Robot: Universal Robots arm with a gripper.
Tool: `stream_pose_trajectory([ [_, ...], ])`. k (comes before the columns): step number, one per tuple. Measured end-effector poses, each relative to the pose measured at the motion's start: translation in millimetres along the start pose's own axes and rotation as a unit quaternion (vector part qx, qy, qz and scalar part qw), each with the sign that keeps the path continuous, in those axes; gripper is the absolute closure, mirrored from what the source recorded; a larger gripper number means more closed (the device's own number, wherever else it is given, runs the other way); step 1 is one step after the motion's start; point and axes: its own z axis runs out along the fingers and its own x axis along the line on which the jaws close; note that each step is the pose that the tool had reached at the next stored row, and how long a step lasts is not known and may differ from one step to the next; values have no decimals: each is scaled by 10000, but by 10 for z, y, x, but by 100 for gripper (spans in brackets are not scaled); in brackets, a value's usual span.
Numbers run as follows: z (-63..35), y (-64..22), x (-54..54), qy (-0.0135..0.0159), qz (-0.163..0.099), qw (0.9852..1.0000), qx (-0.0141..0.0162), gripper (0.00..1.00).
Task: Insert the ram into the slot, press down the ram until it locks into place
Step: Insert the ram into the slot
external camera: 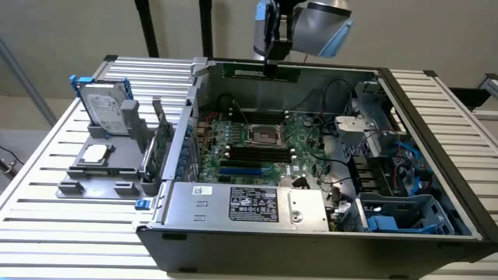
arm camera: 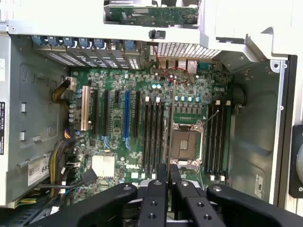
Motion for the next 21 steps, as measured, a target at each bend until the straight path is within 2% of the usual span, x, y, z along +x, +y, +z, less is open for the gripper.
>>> stream_pose_trajectory([
  [13,2,0,0,1,0,10000,-1,87],
  [21,136,-15,3,0,-4,10000,0,87],
])
